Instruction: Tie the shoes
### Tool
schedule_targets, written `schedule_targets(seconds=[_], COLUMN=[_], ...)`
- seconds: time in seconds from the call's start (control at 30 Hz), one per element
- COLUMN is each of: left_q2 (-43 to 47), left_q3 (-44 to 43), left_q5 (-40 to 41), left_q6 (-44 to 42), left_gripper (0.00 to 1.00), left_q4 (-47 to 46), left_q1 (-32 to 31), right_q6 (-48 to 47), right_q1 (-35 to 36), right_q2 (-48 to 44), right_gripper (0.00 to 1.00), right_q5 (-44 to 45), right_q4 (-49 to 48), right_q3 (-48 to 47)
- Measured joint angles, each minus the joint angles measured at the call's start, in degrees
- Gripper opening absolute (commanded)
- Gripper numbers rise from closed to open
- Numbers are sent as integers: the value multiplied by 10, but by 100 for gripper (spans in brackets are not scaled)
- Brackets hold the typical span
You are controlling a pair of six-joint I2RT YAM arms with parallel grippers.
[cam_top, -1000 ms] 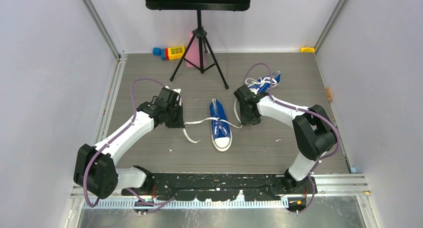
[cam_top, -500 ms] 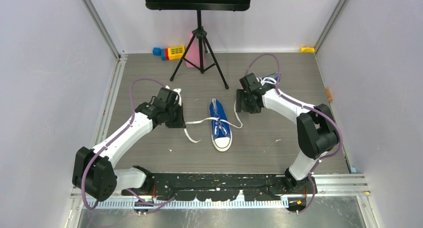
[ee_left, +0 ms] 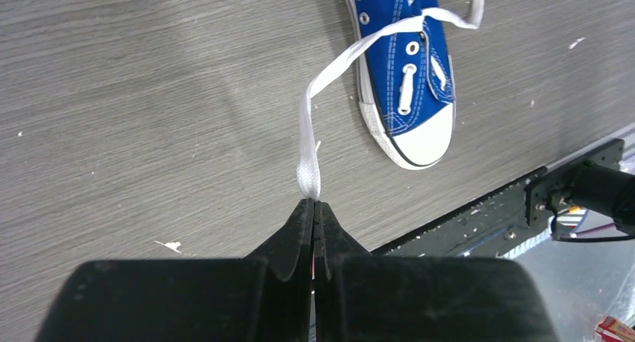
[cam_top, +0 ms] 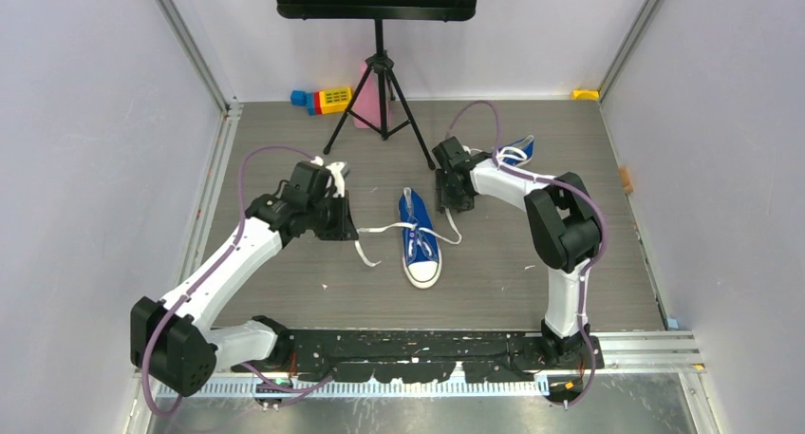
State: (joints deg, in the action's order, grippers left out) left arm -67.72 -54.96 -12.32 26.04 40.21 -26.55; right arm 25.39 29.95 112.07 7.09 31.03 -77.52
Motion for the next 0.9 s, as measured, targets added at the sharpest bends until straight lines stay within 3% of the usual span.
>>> schedule_targets(seconds=[0.2, 0.37, 0.53, 0.9], left_q2=[15, 17, 16, -73], left_q3=[-39, -43, -42, -43], left_q5=[-38, -99, -122, -83], left_q6=[-3, 19, 52, 131], left_gripper=[0, 0, 0, 0], left_q4=[22, 16, -9, -136], left_q1=[0, -11, -58, -192], right_q6=[-5, -2, -3, -9], right_q1=[6, 7, 7, 7], right_q2=[16, 8, -57, -226], right_gripper=[1, 0, 0, 0], right_q5=[9, 9, 6, -27], right_q4=[7, 0, -5, -25], right_q3=[-14, -8, 18, 24])
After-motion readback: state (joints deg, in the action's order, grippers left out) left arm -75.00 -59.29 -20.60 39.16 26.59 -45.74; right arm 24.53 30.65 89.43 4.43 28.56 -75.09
